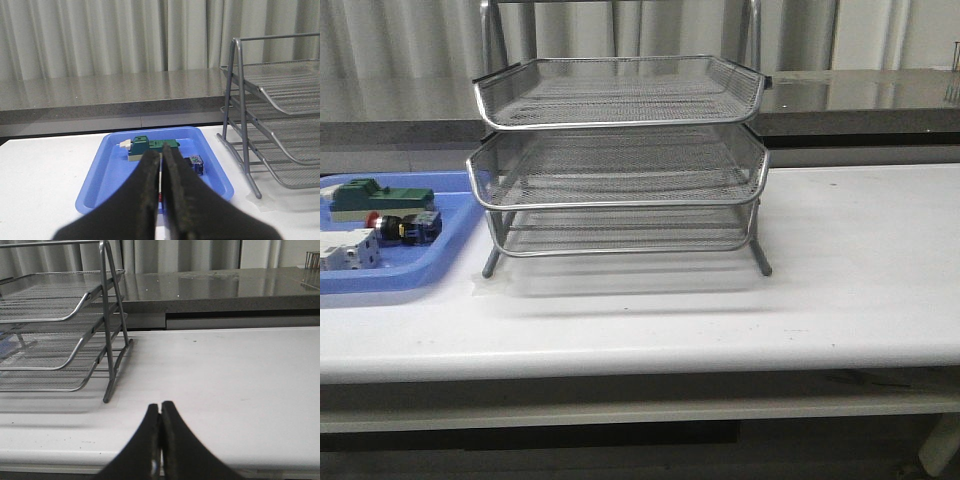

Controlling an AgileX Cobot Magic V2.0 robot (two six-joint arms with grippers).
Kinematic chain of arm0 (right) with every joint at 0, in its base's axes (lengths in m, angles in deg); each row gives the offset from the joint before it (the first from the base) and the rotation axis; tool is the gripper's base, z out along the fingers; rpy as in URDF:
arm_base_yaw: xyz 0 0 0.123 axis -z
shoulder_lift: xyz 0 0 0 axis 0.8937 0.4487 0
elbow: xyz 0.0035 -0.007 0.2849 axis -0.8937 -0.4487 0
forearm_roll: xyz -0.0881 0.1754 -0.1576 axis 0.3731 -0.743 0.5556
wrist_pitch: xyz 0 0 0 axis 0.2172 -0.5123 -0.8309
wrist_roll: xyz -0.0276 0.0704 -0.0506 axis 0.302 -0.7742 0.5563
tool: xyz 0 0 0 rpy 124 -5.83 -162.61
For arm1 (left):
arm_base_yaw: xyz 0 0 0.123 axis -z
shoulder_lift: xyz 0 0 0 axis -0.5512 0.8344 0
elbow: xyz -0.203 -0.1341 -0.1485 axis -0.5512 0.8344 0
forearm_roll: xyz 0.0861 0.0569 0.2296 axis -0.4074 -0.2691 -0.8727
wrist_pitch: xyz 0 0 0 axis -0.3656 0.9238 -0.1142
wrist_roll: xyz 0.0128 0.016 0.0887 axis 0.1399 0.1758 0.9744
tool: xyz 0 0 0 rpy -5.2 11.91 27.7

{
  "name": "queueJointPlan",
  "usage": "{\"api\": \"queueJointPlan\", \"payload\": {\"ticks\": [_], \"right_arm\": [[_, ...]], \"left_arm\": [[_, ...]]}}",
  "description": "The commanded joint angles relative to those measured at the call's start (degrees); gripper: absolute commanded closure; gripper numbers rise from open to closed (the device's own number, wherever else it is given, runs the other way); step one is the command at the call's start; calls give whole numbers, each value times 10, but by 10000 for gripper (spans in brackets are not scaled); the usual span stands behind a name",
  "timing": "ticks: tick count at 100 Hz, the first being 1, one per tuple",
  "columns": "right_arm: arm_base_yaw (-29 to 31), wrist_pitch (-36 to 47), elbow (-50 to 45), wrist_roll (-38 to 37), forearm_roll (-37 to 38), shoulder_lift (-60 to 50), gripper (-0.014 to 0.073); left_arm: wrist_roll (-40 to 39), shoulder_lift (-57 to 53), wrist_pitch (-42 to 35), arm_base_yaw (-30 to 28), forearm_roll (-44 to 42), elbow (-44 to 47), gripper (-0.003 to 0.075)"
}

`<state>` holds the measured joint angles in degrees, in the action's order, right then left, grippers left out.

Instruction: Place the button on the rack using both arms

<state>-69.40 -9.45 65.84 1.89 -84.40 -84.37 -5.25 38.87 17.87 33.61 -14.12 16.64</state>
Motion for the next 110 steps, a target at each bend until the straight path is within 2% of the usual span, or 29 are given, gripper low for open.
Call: {"api": "queueJointPlan", "payload": {"ticks": [1,32,49,69,78,110], "right_arm": [[4,50,9,4,-1,-11,660],[4,50,9,4,-1,-11,660],[4,90,11,-1,-13,-11,660],[4,64,73,-1,-35,8,660],[4,9,131,-1,-35,45,660],[4,-320,393,-1,-63,289,660]], "left_arm": [[-5,-18,-47,0,6,27,716],[-5,-18,-47,0,6,27,716],[-5,-18,-47,0,6,27,716],[-5,-18,-47,0,6,27,716],[-5,-18,-47,0,6,27,716],[-5,-18,-47,0,6,27,716]]}}
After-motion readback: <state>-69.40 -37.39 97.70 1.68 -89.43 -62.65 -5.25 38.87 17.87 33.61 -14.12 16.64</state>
